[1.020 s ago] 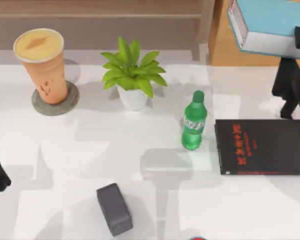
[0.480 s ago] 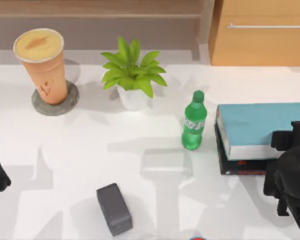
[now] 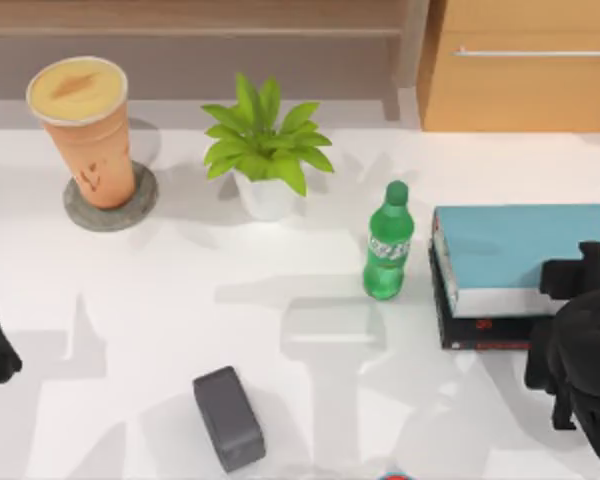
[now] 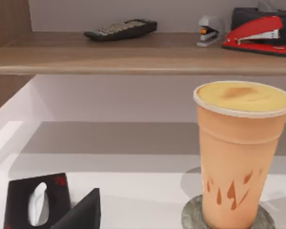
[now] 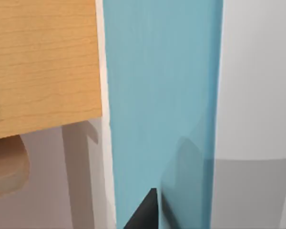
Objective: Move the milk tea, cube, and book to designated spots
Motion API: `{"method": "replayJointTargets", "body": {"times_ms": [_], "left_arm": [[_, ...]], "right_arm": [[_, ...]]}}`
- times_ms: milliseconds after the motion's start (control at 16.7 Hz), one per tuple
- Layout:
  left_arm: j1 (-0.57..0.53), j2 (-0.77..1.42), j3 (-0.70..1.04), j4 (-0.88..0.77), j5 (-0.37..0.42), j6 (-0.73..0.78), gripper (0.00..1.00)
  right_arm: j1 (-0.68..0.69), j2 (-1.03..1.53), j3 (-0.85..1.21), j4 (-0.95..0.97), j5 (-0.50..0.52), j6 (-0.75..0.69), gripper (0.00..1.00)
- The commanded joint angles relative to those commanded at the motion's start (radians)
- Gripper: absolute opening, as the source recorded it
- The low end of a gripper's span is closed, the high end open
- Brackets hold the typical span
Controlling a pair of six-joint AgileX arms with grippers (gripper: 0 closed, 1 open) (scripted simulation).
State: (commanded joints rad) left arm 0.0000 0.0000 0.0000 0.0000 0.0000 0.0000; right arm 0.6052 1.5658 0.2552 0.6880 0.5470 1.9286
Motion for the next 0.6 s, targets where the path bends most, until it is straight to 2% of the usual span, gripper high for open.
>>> {"method": "replayJointTargets", "body": {"times_ms": [240,600], "left_arm": [[0.0,0.0,0.0,0.0,0.0,0.0,1.0],[0.0,0.0,0.0,0.0,0.0,0.0,1.0]], "right_arm": [[-0.002,0.007,0.0,0.004,-0.002,-0.002,0.0],[-0.002,0.007,0.0,0.004,-0.002,-0.002,0.45]]}}
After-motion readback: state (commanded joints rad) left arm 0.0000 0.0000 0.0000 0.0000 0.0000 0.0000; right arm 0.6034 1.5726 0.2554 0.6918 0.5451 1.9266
